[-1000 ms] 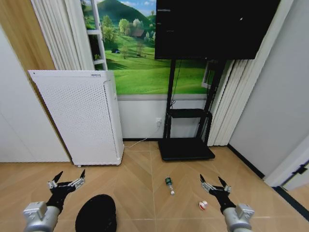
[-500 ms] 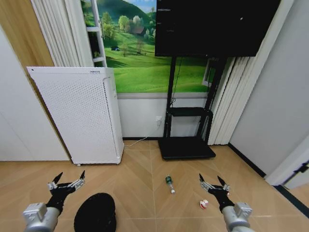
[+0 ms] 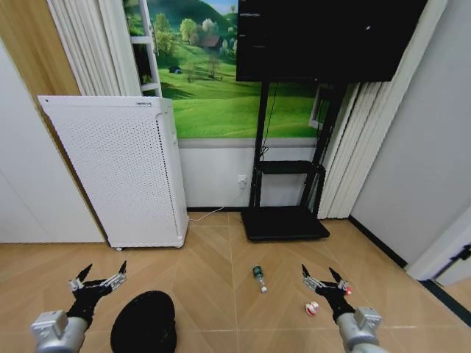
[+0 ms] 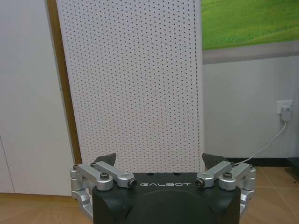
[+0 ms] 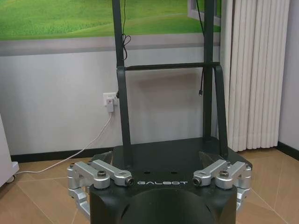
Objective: Pick up the trash bin and place the garbage on the floor into it.
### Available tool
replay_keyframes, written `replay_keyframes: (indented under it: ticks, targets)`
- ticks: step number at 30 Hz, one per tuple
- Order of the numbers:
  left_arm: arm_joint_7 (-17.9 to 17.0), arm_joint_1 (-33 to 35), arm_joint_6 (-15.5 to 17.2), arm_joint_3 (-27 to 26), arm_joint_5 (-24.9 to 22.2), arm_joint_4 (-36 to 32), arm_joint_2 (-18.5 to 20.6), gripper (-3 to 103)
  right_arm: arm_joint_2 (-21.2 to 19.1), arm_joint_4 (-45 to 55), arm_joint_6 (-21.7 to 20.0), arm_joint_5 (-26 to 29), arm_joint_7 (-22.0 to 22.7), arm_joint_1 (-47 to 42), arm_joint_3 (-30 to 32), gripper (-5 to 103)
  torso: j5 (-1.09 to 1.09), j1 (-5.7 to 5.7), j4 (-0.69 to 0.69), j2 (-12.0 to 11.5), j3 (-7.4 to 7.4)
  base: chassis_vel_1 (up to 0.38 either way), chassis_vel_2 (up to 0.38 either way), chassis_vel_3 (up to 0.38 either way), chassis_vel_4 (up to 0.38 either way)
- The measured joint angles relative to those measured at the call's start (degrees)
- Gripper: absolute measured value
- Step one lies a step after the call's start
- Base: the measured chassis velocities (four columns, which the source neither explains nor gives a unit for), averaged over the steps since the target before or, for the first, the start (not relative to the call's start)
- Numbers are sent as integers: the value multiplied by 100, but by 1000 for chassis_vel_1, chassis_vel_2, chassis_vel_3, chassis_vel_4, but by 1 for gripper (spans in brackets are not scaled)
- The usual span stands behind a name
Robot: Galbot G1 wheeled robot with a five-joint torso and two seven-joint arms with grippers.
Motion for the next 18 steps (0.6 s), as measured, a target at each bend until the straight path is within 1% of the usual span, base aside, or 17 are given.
replay_keyframes:
  ticks: [1, 3, 7, 8, 9, 10, 11, 12, 13, 14, 15, 16, 17, 18]
  targets:
    - [0, 0, 0, 0, 0, 0, 0, 100, 0, 0, 0, 0, 0, 0, 0, 100, 0, 0, 0, 0, 0, 0, 0, 0, 0]
    - [2, -9, -57, -24, -31, 62, 3, 100, 14, 2, -2, -17, 2, -3, 0, 100, 0, -16, 0, -83, -68, 0, 0, 0, 0]
    - [1, 3, -95, -23, -49, 117, -22, 100, 23, -6, -2, -54, 5, -8, 0, 100, 0, -41, 0, -173, -133, 0, 0, 0, 0]
    - [-77, 17, -95, 6, -116, 124, -30, 100, 26, -17, -2, -88, 4, -8, 0, 100, 0, -46, 0, -205, -161, 0, 0, 0, 0]
    - [-77, 17, -95, 6, -116, 124, -30, 100, 26, -17, -2, -88, 4, -8, 0, 100, 0, -46, 0, -205, -161, 0, 0, 0, 0]
    - [-272, 24, -54, 51, -215, 124, -40, 100, 28, -24, -2, -116, 3, -8, 0, 100, 0, -49, 0, -231, -182, 0, 0, 0, 0]
    - [-704, 27, 255, 107, -419, 90, -74, 100, 34, -32, 0, -140, 2, -5, -3, 100, 0, -50, -2, -251, -201, 0, 0, 0, 0]
    - [-704, 27, 255, 107, -419, 90, -74, 100, 34, -32, 0, -140, 2, -5, -3, 100, 0, -50, -2, -251, -201, 0, 0, 0, 0]
    - [-1372, 29, 785, 149, -784, 5, -126, 100, 44, -51, 3, -153, 2, 2, -6, 100, -1, -51, 0, -264, -213, 0, 0, 0, 0]
    - [-1813, 25, 1137, 165, -1066, -34, -153, 100, 49, -62, 6, -161, 2, 5, -6, 100, 1, -51, 0, -268, -217, 0, 0, 0, 0]
    - [-2601, -4, 1737, 183, -1699, -43, -199, 100, 60, -102, 24, -194, 2, 8, -7, 100, 1, -51, 2, -273, -223, 0, 0, 0, 0]
    - [-2601, -4, 1737, 183, -1699, -43, -199, 100, 60, -102, 24, -194, 2, 8, -7, 100, 1, -51, 2, -273, -223, 0, 0, 0, 0]
    - [-3058, -53, 2047, 190, -2126, 45, -212, 100, 64, -135, 52, -234, -2, 0, -11, 100, 0, -51, 1, -273, -225, 0, 0, 0, 0]
    - [-3364, -92, 2243, 191, -2382, 210, -215, 100, 69, -165, 79, -284, -12, -25, -22, 100, 0, -51, 0, -273, -225, 0, 0, 0, 0]
